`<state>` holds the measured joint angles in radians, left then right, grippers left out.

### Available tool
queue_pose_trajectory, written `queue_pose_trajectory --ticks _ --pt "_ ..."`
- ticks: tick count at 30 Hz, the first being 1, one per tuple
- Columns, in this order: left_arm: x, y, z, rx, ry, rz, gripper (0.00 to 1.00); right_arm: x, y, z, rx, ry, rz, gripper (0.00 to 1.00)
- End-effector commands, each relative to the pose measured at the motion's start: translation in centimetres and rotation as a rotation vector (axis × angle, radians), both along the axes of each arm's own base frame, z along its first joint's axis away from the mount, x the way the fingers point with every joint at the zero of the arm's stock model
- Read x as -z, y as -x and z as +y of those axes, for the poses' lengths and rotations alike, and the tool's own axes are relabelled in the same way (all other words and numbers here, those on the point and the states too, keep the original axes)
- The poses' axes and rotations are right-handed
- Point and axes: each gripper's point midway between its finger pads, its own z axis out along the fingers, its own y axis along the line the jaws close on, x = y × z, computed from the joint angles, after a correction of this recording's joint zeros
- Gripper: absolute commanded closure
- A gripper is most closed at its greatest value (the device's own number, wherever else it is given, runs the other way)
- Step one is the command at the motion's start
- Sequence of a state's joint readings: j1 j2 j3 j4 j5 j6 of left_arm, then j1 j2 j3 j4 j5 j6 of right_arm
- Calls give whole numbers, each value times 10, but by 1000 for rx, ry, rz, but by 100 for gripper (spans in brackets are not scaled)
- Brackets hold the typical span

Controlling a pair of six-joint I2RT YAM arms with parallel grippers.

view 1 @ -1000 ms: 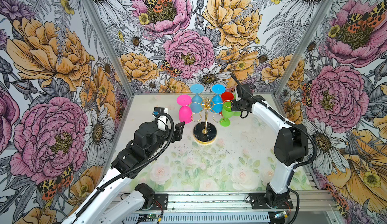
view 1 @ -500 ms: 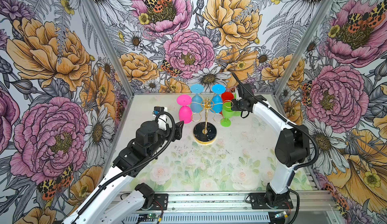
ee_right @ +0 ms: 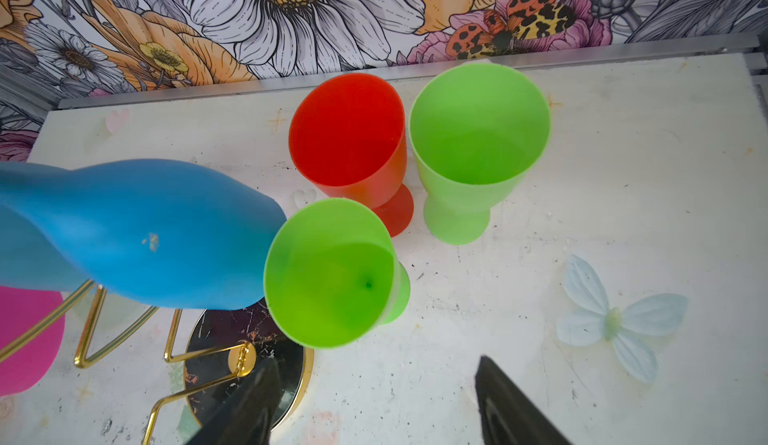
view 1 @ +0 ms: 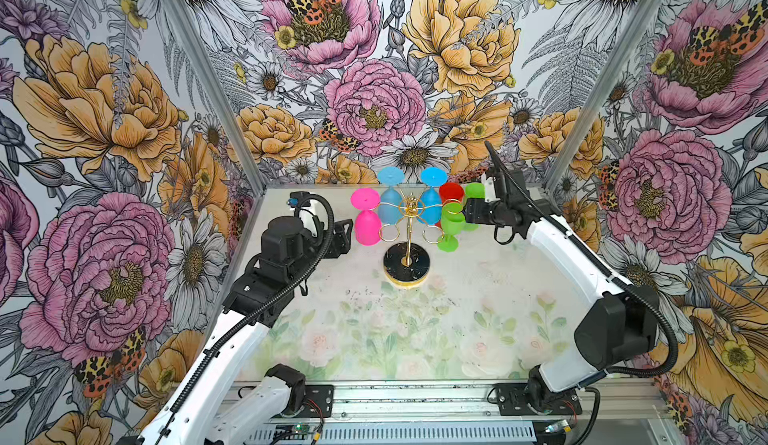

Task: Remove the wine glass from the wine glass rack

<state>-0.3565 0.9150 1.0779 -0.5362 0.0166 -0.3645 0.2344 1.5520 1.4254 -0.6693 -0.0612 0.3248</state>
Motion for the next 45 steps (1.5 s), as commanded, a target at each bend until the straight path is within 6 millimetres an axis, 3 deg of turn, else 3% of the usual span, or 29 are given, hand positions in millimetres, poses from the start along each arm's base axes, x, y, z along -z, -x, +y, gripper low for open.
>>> queue_pose_trajectory --ticks 1,9,18,25,39,45 --pt "-16 -3 -7 54 130 30 20 -8 20 3 -32 -51 -8 24" --pt "-21 -30 -12 106 282 114 33 -6 61 2 -89 -70 -18 23" --pt "-17 -57 -30 176 368 202 45 -7 89 1 -117 -93 -39 22" --pt "-5 -71 -32 164 385 249 50 -16 99 0 -126 -101 -72 22" --pt "8 -85 -37 171 409 276 56 -11 102 1 -132 -106 -61 22" --pt "8 -93 -41 184 430 275 66 -7 105 1 -130 -108 -53 22"
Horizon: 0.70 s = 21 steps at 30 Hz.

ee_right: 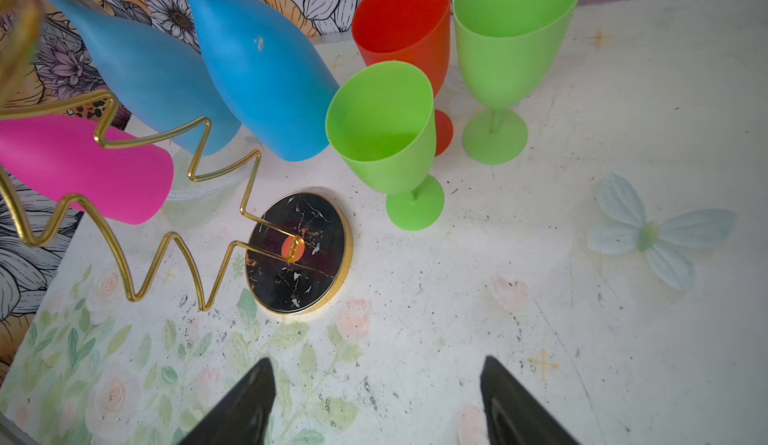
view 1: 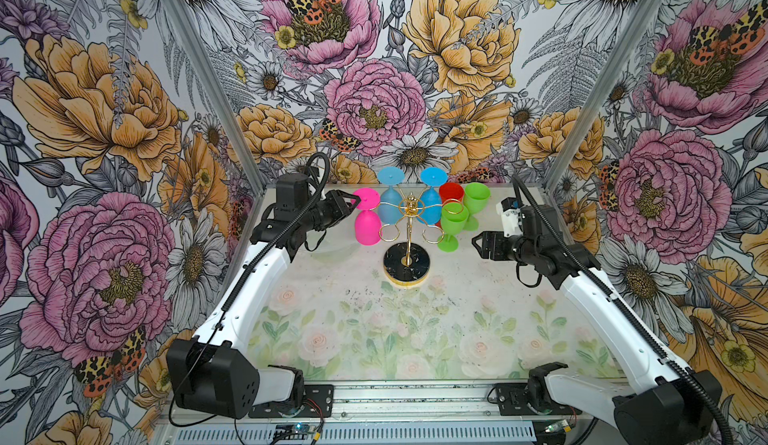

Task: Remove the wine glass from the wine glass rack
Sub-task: 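Move the left gripper to the pink glass's foot on the rack and close on it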

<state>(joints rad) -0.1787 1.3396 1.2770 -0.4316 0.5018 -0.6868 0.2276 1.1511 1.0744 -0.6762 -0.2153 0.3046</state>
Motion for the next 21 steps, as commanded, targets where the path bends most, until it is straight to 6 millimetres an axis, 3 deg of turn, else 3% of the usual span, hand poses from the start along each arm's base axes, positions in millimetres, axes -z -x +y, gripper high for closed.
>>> queue_pose_trajectory --ticks 1,21 --pt "-17 -8 -3 17 38 -41 67 -7 3 0 -11 -8 -30 22" --pt "-31 -6 -3 14 69 -58 94 -5 6 -2 -4 -5 -29 22"
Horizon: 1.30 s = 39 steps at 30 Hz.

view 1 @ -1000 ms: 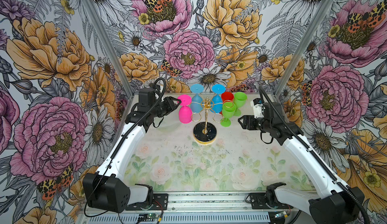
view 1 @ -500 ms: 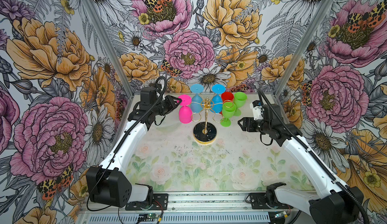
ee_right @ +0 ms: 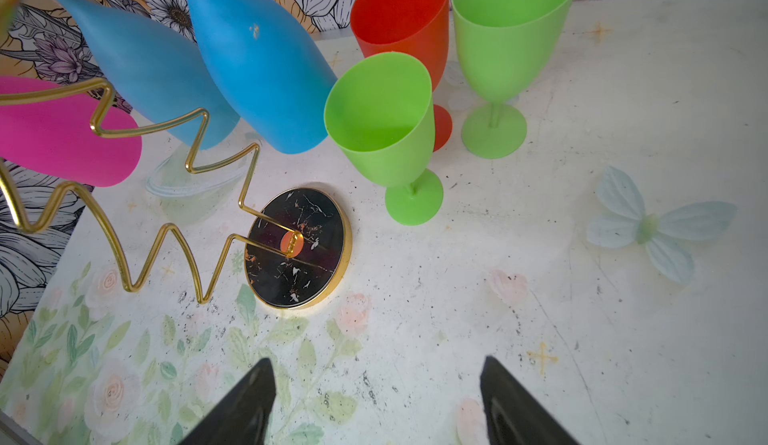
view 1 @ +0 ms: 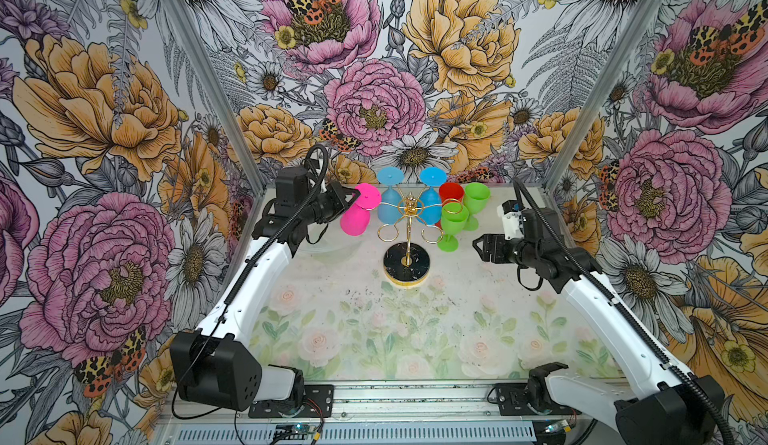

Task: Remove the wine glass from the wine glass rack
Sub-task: 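Move the left gripper to the pink glass's foot on the rack and close on it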

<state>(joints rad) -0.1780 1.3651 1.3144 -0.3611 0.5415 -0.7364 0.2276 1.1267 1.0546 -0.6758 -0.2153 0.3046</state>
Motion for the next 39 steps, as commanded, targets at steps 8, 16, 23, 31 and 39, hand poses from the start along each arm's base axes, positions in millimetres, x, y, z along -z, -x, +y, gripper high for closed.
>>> queue_pose_trajectory --ticks 8,16,23,31,39 --pt "-19 9 1 15 32 -18 100 -6 2 0 -2 -8 -26 22" --pt "-29 11 -8 72 76 -10 100 -8 4 -1 -2 -9 -34 22" --pt "-29 11 -18 129 112 20 100 -9 4 -1 -1 -9 -35 22" --pt "-23 8 -29 178 125 50 100 -9 5 -2 1 -8 -37 22" --pt "-23 3 -41 229 152 62 100 -8 5 -2 1 -3 -38 22"
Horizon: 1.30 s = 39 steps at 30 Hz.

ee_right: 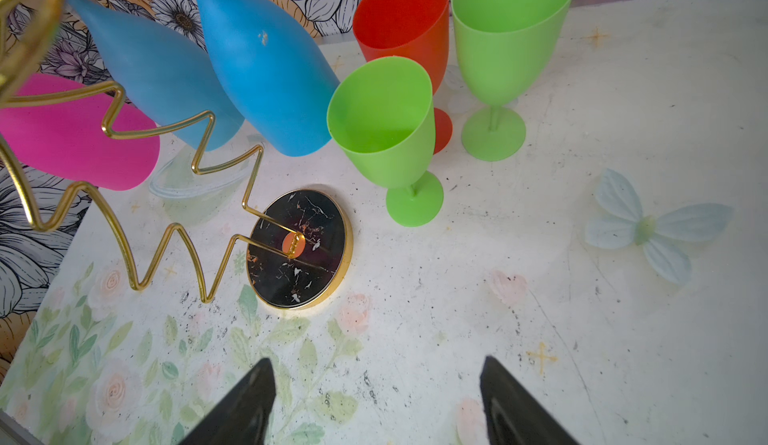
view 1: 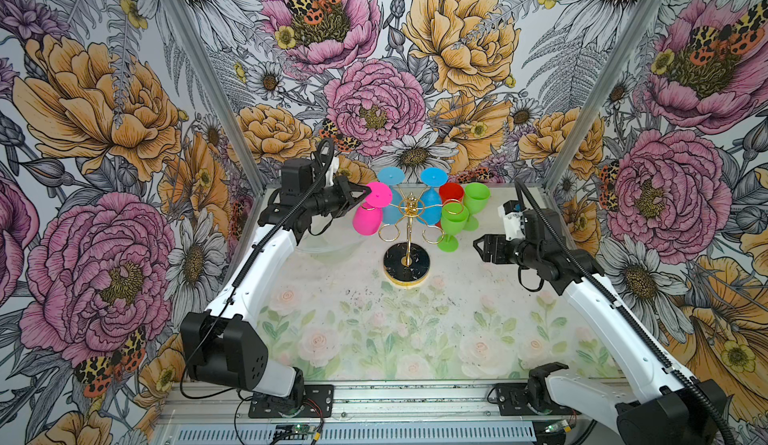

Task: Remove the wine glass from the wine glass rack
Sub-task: 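Move the left gripper to the pink glass's foot on the rack and close on it, then pull the pink glass off the rack toward the robot with the left gripper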

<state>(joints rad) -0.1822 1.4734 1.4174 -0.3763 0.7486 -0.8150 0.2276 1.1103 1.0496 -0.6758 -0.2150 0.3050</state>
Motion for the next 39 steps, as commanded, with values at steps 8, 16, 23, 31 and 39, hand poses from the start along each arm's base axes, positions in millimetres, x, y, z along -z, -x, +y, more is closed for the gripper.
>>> queue_pose_trajectory --ticks 8,16,23,31,39 --pt "-18 -1 -18 106 86 -12 100 -9 2 -1 -3 -2 -38 22" --pt "-18 -8 -17 96 104 -6 100 -10 2 -1 -4 -6 -40 22" --pt "-23 -21 -11 58 139 -1 100 -12 3 0 -4 -12 -42 22" --pt "-15 -34 15 -57 106 20 100 -13 6 1 -10 -23 -43 22" --pt "-21 -34 42 -166 81 -7 100 -13 6 3 -17 -33 -39 22"
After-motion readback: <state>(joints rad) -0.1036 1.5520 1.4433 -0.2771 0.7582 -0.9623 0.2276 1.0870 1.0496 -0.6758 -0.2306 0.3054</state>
